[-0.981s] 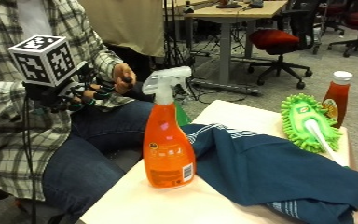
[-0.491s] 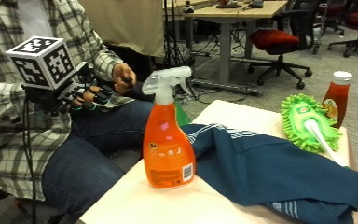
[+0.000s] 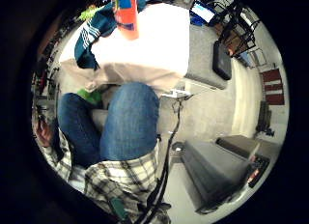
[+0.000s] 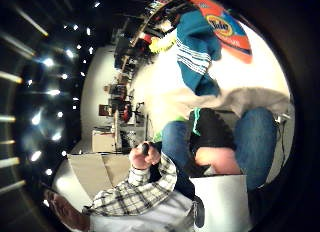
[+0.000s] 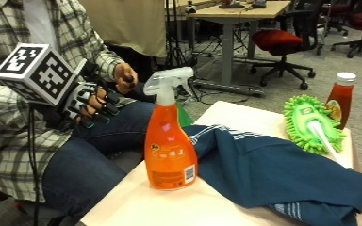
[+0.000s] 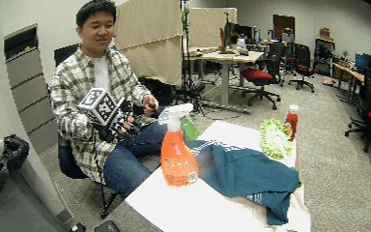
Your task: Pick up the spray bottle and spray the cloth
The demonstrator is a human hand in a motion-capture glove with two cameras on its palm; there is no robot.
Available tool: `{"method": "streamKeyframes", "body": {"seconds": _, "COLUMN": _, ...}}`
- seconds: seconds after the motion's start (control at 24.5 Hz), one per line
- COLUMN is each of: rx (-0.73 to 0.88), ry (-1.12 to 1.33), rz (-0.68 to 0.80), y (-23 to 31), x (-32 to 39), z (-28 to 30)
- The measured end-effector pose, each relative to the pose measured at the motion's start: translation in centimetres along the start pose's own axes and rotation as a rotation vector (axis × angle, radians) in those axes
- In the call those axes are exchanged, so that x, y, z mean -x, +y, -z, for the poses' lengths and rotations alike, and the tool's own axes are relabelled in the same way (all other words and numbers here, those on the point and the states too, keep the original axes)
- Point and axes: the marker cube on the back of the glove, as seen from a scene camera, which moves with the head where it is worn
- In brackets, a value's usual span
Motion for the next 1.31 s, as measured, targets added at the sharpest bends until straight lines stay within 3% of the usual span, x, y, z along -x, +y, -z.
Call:
{"method": "streamKeyframes", "body": {"seconds": 0.45, "rx": -0.219, "ry": -0.500, "rz": -0.062, "y": -10.5, "x": -3.2, "z": 0.9}}
{"method": "streamKeyframes", "body": {"seconds": 0.74, "rx": -0.203, "ry": -0.696, "rz": -0.044, "y": -15.4, "x": -3.1, "z": 1.3}}
{"method": "streamKeyframes", "body": {"seconds": 1.06, "rx": -0.136, "ry": -0.970, "rz": 0.091, "y": -20.2, "x": -3.2, "z": 1.9}}
{"method": "streamKeyframes", "body": {"seconds": 1.31, "rx": -0.051, "ry": -0.947, "rz": 0.174, "y": -21.9, "x": -2.7, "z": 1.6}}
